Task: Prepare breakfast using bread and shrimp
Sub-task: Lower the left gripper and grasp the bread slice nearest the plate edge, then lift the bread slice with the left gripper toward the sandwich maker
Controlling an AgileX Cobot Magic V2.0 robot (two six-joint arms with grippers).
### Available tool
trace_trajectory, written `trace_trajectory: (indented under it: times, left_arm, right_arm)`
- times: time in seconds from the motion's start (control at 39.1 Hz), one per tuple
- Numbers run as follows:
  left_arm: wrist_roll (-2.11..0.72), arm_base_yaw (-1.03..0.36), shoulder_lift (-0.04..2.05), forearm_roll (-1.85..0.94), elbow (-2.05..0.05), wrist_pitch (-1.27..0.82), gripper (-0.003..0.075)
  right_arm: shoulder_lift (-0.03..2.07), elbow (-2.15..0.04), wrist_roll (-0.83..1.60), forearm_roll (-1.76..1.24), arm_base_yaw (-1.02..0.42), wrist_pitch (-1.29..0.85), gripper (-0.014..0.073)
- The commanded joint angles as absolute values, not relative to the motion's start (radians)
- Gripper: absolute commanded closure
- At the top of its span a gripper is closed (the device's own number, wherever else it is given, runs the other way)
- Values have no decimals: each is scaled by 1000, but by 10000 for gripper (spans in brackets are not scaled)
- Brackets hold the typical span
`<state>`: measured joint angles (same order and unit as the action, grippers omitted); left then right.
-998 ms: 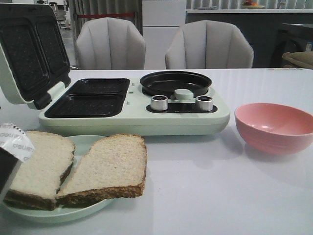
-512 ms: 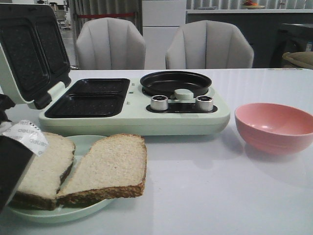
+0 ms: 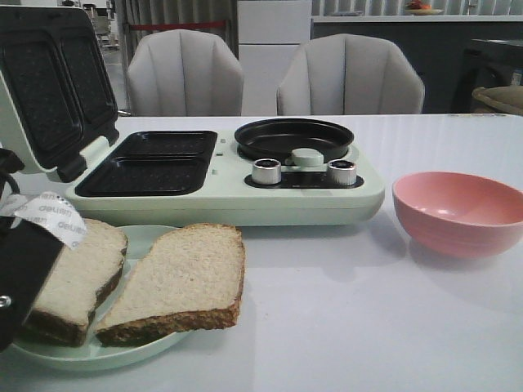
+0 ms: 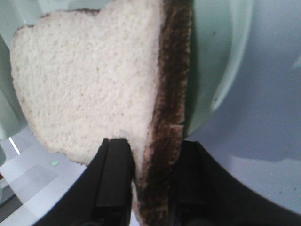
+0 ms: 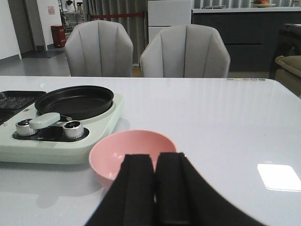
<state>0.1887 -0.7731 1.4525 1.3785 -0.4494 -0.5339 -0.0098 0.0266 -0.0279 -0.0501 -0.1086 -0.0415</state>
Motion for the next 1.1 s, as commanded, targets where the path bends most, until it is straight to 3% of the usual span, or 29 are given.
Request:
trace_trajectory:
  times: [0.0,0.33,0.67,1.08]
  left_arm:
    - [200,-799,1398,1374,-474,-593,534]
    - [200,-888,1267,1324,-484,-682,535]
    - [207,-893,1190,1401,-624,-699,535]
    - [207,-676,1205,1533,-782,-425,535]
  right_arm:
    - [-31,10,-27,-46,-104,44,444]
    - [-31,10,-27,-46,-104,44,444]
    - [-31,10,-27,-46,-104,44,444]
    - [-31,10,-27,-46,-104,44,444]
